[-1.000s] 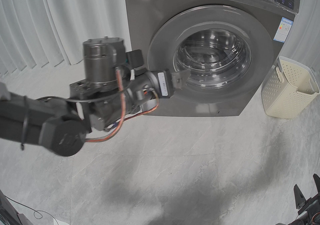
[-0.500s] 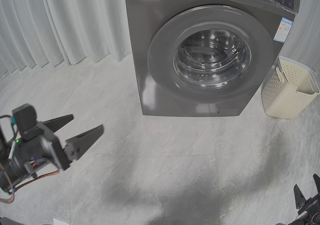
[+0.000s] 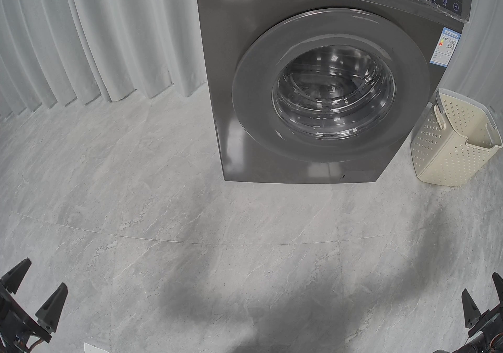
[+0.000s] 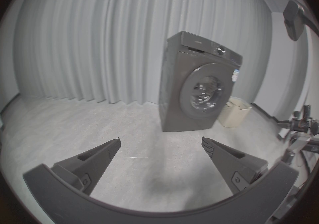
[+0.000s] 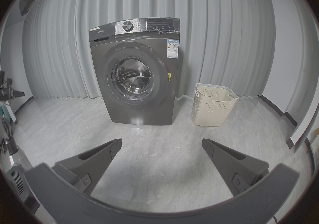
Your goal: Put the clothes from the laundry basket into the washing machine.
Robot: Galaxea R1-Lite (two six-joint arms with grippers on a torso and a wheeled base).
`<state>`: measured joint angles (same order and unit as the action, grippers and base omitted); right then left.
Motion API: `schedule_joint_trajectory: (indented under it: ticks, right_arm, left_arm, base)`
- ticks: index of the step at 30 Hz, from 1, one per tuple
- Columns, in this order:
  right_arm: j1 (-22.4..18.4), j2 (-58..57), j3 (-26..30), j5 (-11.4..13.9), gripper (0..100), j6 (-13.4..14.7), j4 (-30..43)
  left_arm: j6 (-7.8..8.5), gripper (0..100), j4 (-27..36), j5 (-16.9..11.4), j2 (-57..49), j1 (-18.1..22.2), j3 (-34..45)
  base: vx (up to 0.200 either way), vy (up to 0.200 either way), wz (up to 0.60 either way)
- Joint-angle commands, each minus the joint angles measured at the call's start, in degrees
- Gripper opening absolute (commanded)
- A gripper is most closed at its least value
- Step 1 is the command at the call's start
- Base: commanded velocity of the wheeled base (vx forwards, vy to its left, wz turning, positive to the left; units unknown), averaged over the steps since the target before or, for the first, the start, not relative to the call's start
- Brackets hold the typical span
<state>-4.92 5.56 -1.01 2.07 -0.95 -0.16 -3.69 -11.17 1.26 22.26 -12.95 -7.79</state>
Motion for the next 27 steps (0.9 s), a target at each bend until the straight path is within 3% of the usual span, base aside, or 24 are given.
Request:
schedule_joint_trajectory:
  ticks: [1, 6, 10, 15, 18, 24, 27]
  right_arm:
    - [0.0, 0.1, 1.0, 0.0, 100, 0.0, 0.0]
    - [0.0, 0.1, 1.0, 0.0, 100, 0.0, 0.0]
    - [0.0, 0.1, 1.0, 0.0, 100, 0.0, 0.0]
    - [0.0, 0.1, 0.9, 0.0, 100, 0.0, 0.0]
    - [0.0, 0.1, 1.0, 0.0, 100, 0.0, 0.0]
    - [0.0, 0.1, 1.0, -0.1, 100, 0.0, 0.0]
    - [0.0, 0.1, 1.0, 0.0, 100, 0.0, 0.0]
  left_arm:
    - [2.64, 100, 7.5, -0.6, -20.8, 13.5, 7.8]
    - [2.81, 100, 7.5, -1.2, -22.3, 13.0, 7.8]
    - [1.58, 100, 7.4, -2.0, -22.3, 12.9, 7.8]
    - [-0.44, 100, 7.3, -6.4, -22.3, 12.9, 7.8]
    - [-0.17, 100, 7.4, -6.4, -22.3, 13.0, 7.8]
    - [-0.26, 100, 7.6, -6.9, -22.3, 13.0, 7.8]
    - [-0.44, 100, 7.7, -8.4, -22.3, 12.9, 7.7]
  base:
    - [0.000, 0.000, 0.00]
    - [0.000, 0.000, 0.00]
    - [0.000, 0.000, 0.00]
    - [0.000, 0.000, 0.00]
    - [0.000, 0.000, 0.00]
    - [0.000, -0.200, 0.00]
    - [0.000, -0.200, 0.00]
